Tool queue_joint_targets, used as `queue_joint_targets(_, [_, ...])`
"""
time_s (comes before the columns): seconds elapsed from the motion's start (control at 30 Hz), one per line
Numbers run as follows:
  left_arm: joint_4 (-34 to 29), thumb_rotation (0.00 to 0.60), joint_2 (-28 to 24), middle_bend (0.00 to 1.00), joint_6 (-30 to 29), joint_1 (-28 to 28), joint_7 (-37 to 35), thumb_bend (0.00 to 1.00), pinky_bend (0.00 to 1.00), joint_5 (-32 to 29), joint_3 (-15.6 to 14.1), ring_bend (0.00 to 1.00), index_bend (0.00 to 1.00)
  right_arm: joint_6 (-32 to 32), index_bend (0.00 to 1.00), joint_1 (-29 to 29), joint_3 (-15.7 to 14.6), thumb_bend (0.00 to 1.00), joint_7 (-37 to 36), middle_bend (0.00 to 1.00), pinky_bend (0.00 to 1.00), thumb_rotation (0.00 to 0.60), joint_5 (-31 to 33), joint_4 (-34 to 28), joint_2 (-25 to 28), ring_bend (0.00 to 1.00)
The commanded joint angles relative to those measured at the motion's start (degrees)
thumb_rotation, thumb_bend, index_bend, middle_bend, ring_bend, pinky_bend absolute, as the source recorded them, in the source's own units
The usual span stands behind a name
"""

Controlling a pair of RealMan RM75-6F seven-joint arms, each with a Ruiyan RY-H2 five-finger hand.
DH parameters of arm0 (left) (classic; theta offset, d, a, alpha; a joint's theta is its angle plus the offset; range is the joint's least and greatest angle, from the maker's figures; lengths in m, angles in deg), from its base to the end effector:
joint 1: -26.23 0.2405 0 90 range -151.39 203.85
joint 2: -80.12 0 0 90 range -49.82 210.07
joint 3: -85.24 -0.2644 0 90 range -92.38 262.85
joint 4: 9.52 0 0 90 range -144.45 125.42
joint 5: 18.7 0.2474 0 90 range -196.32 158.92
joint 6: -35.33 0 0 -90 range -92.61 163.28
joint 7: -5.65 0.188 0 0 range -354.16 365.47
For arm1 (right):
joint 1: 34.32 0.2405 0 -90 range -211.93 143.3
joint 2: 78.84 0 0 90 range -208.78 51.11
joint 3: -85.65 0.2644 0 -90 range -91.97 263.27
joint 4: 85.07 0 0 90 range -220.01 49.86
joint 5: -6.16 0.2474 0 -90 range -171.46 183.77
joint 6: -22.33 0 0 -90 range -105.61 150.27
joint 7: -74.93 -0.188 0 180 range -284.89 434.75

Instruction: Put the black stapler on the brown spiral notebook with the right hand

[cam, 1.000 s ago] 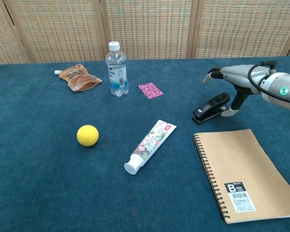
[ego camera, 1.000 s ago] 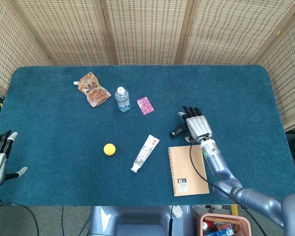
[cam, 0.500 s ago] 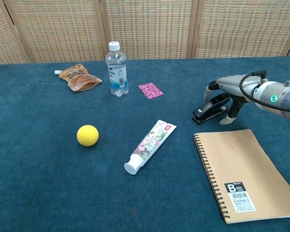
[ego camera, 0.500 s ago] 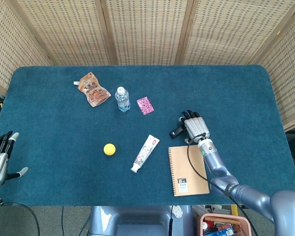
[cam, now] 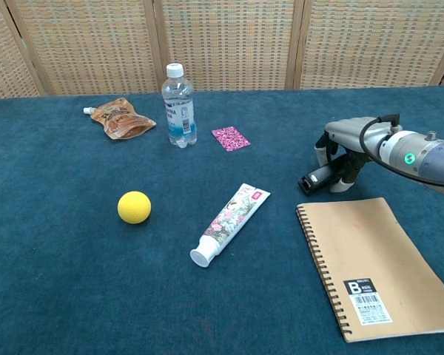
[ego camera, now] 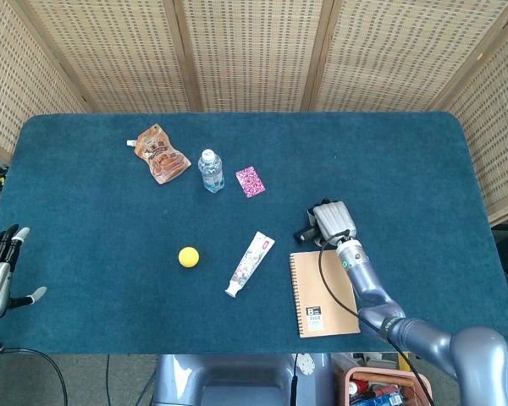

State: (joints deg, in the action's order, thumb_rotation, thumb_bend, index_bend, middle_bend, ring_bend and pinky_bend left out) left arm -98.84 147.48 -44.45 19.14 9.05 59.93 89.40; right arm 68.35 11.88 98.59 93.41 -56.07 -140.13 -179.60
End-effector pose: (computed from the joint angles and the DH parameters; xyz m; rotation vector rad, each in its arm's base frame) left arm -0.3555 0.2470 0.1117 -1.3495 -0.9498 -0.7942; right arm -0.2027 -0.4684 -0.0947 1.7951 -0.8621 0.7057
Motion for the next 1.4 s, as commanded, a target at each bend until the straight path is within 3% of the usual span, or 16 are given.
queue_joint_targets(0.03, [0.0,0.600,0.0,0.00,0.0,0.0,0.0,0.16,0.00,0.1,0.0,0.00,0.00,0.8,0.65,-0.1,-0.1,0.17,-0.6,0.54,0.51,0.600,-0.7,0.1,-0.2,0.38])
queue_joint_targets(0.23, [-0.2,0.600,0.0,0.00,-0.2,0.0,-0.1,0.16,0.00,0.5,-0.2,0.00,0.00,2.8,0.73,-0.5,-0.1,0.17,-1.6,0.63,0.61,0.600,-2.3,-0.9,0.3,0.47])
queue_joint_targets(0.53, [-0.7,0.600,-0.4,0.00,-0.8,0.2,-0.8,0.16,0.00,1.1,-0.3,0.00,0.00,4.2,0.74,-1.4,-0.7,0.17,0.0,0.64,0.62,0.600,-2.8,-4.6,2.5,0.48])
queue_joint_targets(0.97, [-1.7,0.600,-1.2,0.00,-2.2,0.7,-2.0,0.16,0.00,2.9,-0.8,0.00,0.00,9.9,0.74,-4.4,-1.0,0.17,16.5,0.64,0.62,0.600,5.6,-25.5,12.7,0.48])
queue_joint_targets(1.13, [-2.2,0.600,-1.4,0.00,-2.5,0.8,-2.4,0.16,0.00,4.1,-1.3,0.00,0.00,12.9,0.74,-5.9,-2.7,0.17,20.5,0.64,0.62,0.600,7.1,-32.1,15.3,0.48])
queue_joint_targets(1.4, [-3.2,0.600,-1.6,0.00,-3.4,1.0,-2.6,0.16,0.00,6.2,-2.1,0.00,0.00,16.3,0.74,-8.3,-9.2,0.17,25.2,0.64,0.62,0.600,1.6,-39.4,17.6,0.48])
